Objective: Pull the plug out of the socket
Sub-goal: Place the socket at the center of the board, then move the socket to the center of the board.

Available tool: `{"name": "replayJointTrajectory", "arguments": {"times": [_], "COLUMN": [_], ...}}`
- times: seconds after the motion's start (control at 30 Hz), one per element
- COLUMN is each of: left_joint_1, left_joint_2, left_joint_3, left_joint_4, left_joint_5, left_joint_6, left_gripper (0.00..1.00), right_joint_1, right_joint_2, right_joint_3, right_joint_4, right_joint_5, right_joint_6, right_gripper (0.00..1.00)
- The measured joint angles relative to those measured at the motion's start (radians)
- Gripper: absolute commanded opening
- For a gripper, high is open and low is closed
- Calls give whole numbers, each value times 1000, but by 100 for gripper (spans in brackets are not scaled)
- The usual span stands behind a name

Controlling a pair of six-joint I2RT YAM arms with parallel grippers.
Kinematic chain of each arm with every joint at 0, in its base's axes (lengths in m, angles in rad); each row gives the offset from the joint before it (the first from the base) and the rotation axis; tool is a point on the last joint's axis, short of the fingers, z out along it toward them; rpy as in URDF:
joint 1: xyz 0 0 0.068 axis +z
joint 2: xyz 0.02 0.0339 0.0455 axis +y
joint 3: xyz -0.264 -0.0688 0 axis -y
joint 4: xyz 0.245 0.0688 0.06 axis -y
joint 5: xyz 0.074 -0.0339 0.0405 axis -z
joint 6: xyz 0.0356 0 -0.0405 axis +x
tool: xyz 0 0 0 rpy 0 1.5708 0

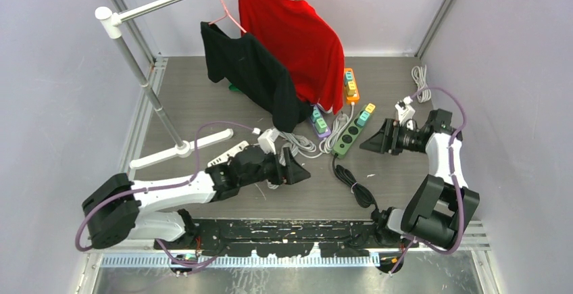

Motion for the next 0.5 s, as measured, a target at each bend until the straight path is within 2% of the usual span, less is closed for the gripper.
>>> {"name": "replayJointTrajectory", "arguments": {"times": [0.17,0.3,0.5], "left_joint_1": [-21,-33,-47], "left_joint_2": [146,298,509], "left_joint_3": [78,144,264], "left_joint_4": [66,121,160], "left_joint_5": [-10,-27,-48], "left_joint_6": [-11,-49,-85], "left_gripper": [63,43,40], "right_joint_1": [0,0,0], "right_joint_2": [-59,-64,62], "right_joint_3": [-132,-132,-45], "right_joint_4": [72,116,82], "right_joint_5": [-26,-25,-1], "right_joint_6": [60,74,61], "right_gripper": [78,77,76]}}
